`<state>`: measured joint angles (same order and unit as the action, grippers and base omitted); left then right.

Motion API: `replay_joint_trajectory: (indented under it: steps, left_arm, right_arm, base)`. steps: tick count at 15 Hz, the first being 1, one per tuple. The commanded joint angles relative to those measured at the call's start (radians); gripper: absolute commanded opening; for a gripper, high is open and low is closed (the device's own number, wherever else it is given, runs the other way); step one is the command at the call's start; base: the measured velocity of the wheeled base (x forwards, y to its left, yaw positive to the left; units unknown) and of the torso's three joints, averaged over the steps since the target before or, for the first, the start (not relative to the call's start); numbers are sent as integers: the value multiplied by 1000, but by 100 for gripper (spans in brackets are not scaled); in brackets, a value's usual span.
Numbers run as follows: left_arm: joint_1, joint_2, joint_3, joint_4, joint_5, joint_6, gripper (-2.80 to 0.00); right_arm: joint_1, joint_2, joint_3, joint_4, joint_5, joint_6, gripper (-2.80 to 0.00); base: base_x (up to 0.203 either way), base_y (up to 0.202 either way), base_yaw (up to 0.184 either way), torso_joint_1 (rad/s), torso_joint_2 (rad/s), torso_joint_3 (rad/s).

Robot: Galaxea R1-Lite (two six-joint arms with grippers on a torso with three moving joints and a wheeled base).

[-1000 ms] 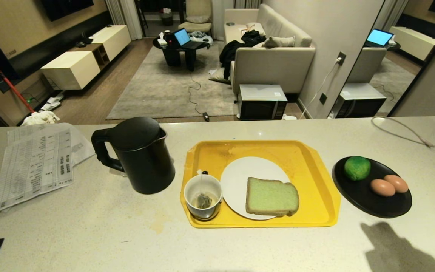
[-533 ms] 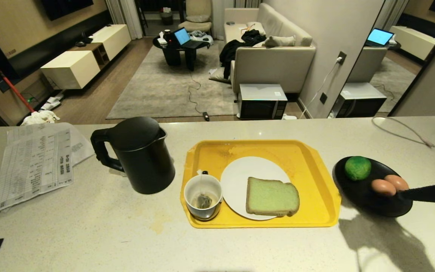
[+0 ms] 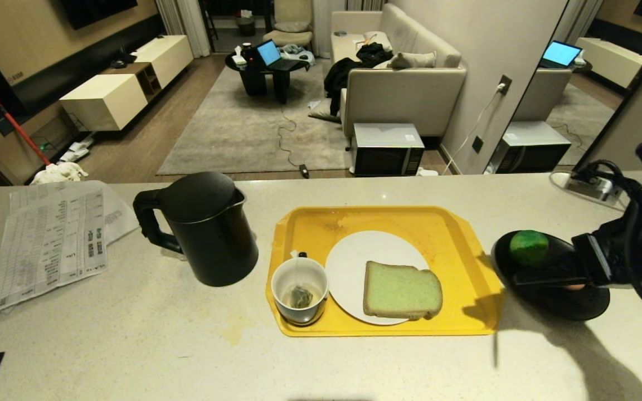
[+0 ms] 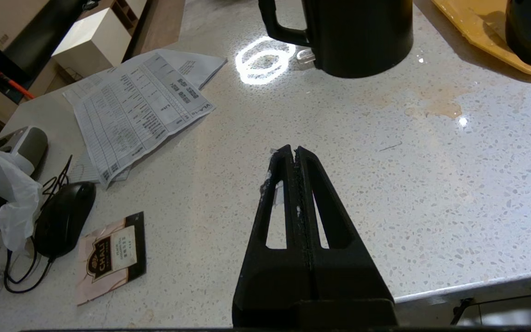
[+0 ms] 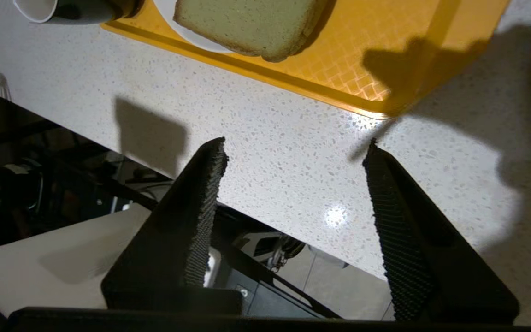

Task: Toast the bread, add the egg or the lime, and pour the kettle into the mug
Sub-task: Pick up the bread slice

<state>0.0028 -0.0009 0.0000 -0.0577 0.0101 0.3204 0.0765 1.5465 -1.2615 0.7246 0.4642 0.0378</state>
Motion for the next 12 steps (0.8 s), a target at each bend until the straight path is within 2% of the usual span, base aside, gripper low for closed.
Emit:
replay_joint_trajectory:
  steps: [1, 3, 12]
  left_arm:
    - [0, -1, 0, -1, 1, 2, -280]
    - [0, -1, 0, -1, 1, 2, -280]
    - [0, -1, 0, -2, 1, 2, -280]
  right_arm:
    - [18, 94, -15, 4, 14, 43, 0]
    - [40, 135, -35, 4, 32, 99, 0]
    - [141, 290, -82, 0, 34, 145, 0]
  base:
    - [0, 0, 0, 0, 0, 0]
    - [0, 0, 0, 0, 0, 0]
    - [0, 0, 0, 0, 0, 0]
